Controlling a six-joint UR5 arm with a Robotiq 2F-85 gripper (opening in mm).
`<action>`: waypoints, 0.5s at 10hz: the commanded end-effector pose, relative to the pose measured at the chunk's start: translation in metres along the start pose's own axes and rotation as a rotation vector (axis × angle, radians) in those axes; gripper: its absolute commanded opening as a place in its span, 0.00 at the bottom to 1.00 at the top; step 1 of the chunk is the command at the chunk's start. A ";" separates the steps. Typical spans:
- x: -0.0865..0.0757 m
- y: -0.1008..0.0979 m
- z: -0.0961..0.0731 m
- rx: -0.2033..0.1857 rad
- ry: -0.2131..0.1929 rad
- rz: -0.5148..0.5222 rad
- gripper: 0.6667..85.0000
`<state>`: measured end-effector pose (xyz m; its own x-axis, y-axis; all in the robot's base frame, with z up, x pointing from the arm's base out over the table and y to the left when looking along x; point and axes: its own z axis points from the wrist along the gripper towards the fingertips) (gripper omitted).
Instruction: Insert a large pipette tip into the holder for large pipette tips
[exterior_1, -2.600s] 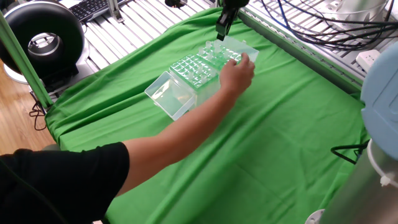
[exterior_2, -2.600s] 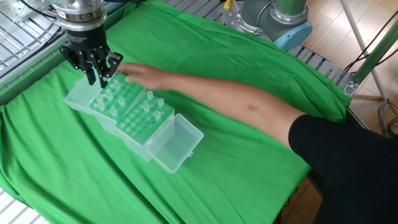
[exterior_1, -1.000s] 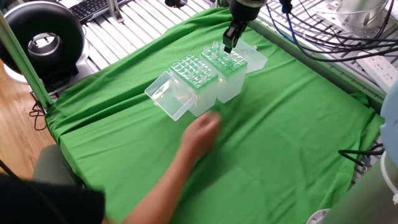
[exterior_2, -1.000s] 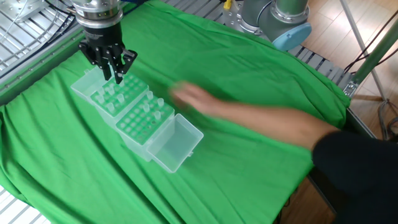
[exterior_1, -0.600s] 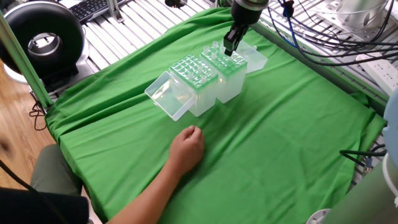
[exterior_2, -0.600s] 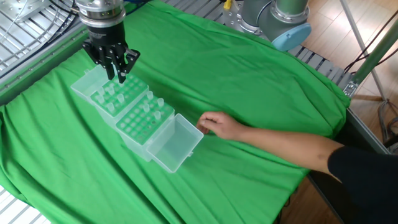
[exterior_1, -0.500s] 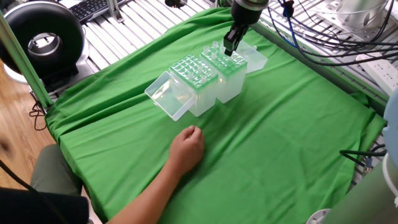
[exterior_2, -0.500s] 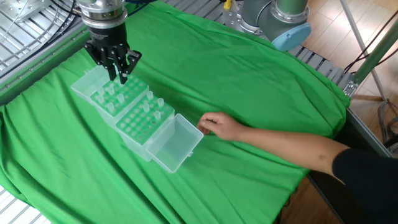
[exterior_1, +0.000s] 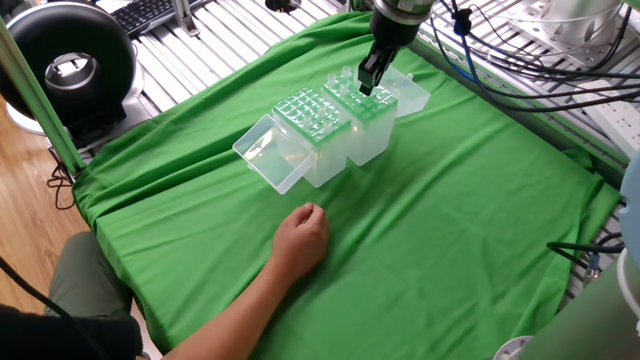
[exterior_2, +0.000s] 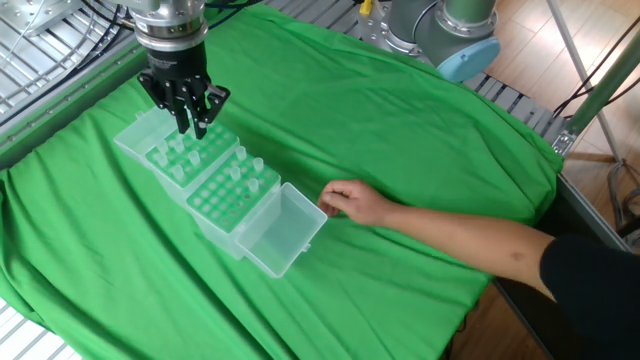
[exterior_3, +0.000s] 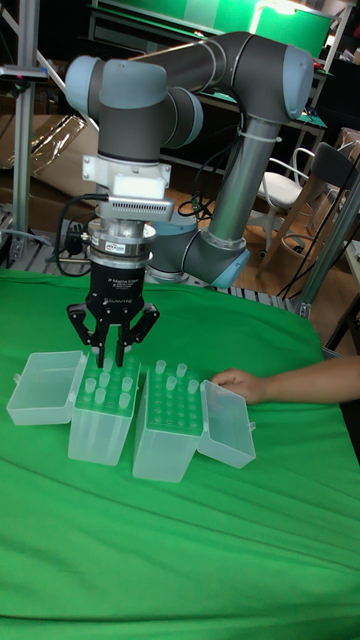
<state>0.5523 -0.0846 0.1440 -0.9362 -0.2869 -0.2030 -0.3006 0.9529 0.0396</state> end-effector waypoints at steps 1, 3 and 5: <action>-0.003 0.002 0.003 -0.009 -0.017 0.003 0.36; -0.005 0.001 0.006 -0.009 -0.023 0.001 0.35; -0.003 0.000 0.006 -0.003 -0.021 0.002 0.34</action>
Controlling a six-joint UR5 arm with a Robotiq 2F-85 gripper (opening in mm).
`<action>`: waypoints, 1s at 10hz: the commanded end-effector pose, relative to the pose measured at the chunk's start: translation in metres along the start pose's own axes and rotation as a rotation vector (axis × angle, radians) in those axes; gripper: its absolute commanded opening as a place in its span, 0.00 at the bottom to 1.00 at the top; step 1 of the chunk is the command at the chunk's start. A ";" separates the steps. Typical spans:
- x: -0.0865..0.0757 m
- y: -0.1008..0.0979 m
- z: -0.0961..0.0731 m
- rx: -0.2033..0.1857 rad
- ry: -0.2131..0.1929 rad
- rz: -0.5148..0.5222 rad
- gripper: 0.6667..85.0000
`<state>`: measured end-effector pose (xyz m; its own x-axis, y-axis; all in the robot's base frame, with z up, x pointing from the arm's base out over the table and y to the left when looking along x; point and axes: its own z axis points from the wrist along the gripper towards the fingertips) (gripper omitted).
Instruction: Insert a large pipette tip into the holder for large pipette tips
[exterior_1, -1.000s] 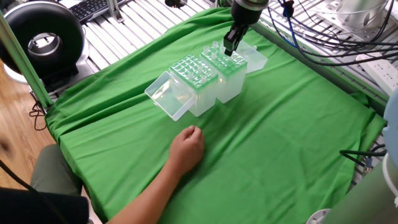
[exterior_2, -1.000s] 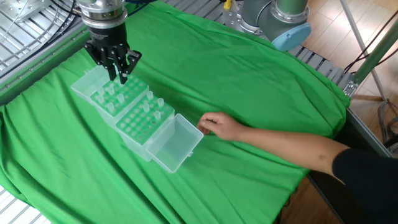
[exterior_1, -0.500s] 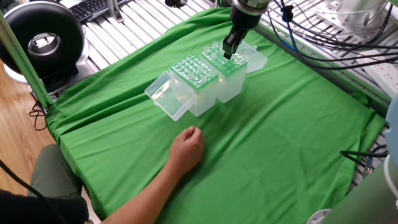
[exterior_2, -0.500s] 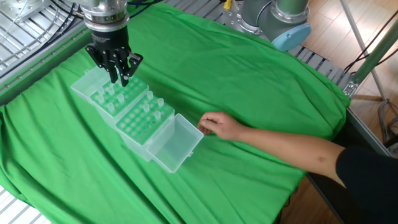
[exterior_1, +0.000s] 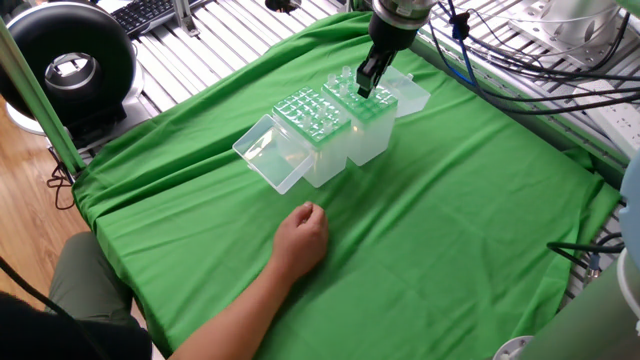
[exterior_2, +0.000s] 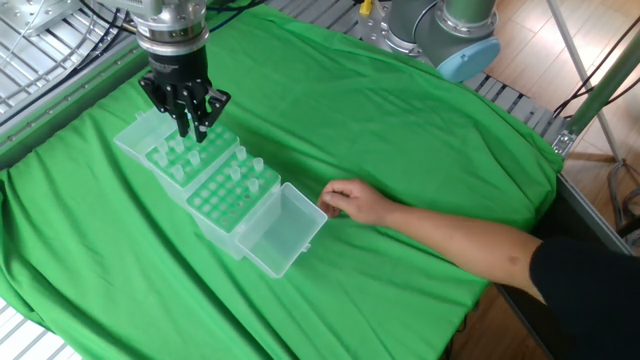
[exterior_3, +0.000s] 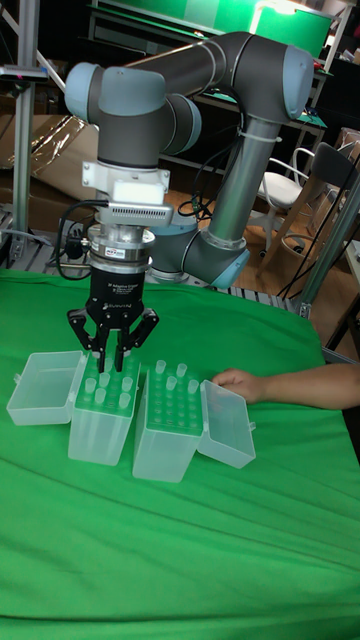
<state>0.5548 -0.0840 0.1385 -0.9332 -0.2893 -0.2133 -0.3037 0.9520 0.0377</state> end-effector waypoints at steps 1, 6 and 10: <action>0.000 -0.002 0.000 0.002 -0.007 0.008 0.30; 0.002 -0.005 0.000 0.014 -0.005 0.020 0.23; 0.001 -0.002 -0.005 0.022 -0.005 0.037 0.19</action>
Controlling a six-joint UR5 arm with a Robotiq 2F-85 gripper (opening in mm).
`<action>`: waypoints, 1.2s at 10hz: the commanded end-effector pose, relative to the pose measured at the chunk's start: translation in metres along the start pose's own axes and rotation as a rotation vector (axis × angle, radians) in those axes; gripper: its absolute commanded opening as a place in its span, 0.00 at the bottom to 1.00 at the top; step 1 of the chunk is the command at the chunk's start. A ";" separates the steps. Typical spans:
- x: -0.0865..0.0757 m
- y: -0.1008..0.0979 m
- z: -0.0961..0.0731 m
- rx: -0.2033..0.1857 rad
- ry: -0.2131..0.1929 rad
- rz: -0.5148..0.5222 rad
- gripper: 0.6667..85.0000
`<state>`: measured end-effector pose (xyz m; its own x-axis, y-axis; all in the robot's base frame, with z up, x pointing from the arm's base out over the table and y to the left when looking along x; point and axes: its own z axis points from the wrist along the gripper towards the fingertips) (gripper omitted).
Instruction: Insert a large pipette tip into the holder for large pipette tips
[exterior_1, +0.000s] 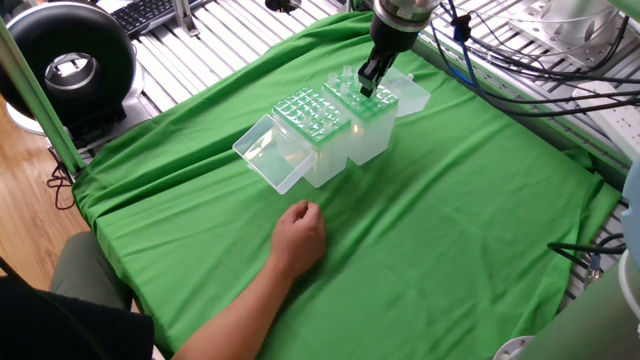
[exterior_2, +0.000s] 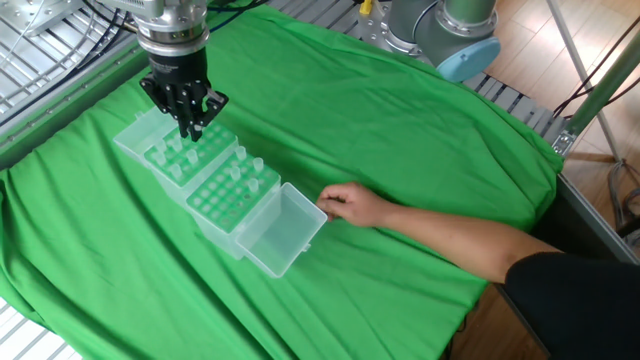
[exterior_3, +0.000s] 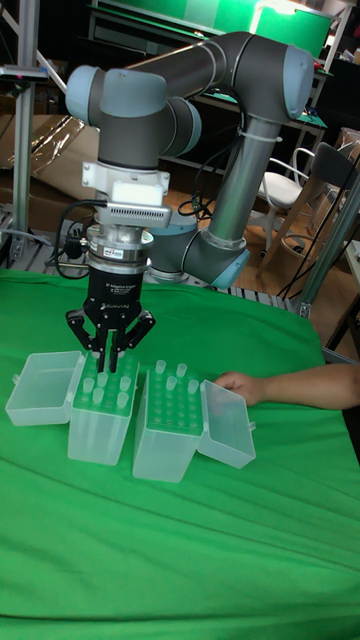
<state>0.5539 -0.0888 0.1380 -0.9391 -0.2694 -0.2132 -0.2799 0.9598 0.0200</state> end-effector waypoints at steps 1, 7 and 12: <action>-0.001 0.003 -0.009 -0.003 0.003 0.019 0.18; -0.005 0.008 -0.031 0.000 0.021 0.019 0.17; -0.014 0.013 -0.063 0.017 0.061 0.024 0.15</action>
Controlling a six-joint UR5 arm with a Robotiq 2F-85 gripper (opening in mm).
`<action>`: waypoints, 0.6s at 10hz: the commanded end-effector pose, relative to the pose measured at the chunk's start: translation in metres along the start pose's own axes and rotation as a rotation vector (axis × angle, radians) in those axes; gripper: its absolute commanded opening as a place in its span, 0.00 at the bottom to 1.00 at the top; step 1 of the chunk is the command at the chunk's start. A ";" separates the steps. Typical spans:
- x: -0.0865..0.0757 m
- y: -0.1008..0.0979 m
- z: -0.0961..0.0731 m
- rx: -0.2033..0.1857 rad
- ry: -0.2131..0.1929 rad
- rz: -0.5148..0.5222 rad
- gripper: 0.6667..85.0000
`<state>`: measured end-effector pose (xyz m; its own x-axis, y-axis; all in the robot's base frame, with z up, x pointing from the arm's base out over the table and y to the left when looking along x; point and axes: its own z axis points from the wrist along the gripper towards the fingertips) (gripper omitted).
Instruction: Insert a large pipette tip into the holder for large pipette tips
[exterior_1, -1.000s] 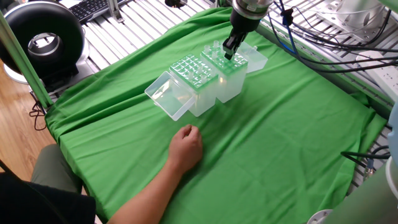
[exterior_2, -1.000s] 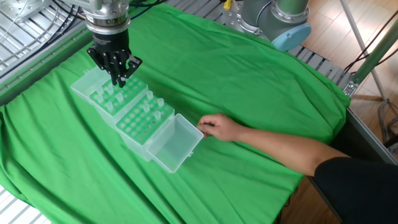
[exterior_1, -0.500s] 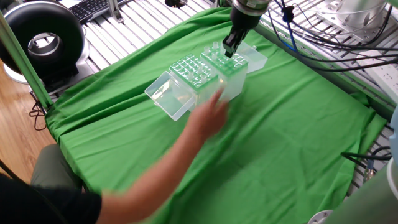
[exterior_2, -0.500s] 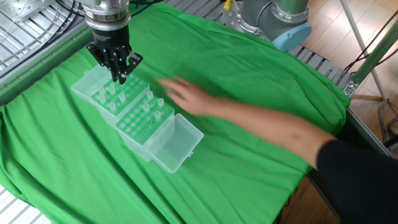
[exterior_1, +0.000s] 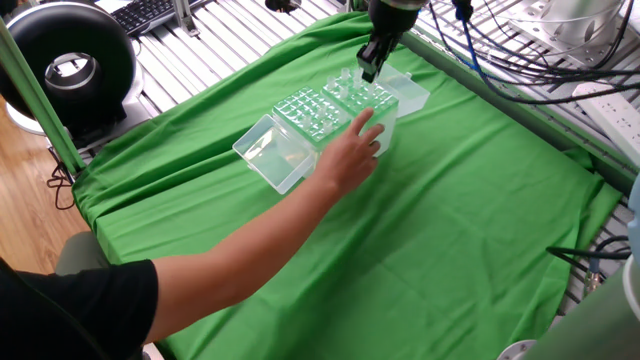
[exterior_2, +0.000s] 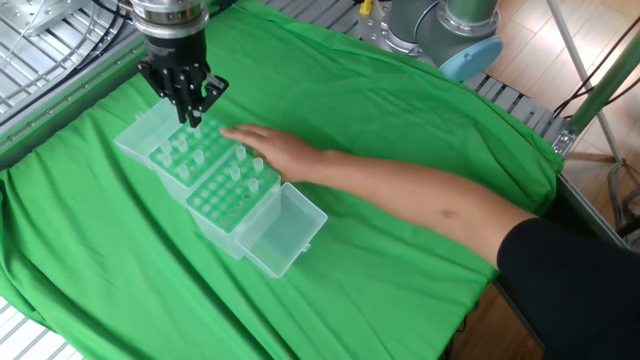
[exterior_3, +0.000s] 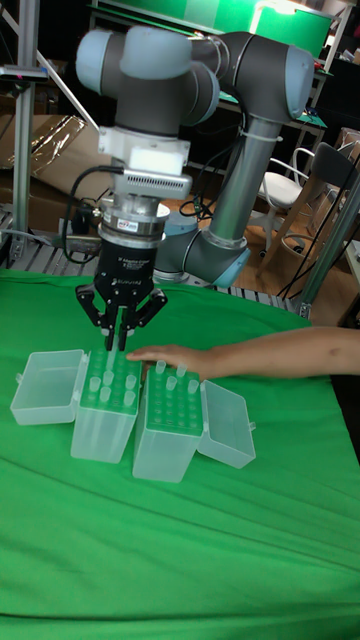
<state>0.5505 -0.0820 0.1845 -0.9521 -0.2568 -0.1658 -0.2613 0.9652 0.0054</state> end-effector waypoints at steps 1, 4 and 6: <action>-0.006 0.006 -0.027 0.000 0.028 0.009 0.14; -0.015 0.001 -0.062 -0.009 0.070 -0.014 0.14; -0.018 -0.005 -0.084 0.004 0.095 -0.031 0.14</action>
<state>0.5544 -0.0847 0.2406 -0.9567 -0.2746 -0.0965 -0.2756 0.9613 -0.0028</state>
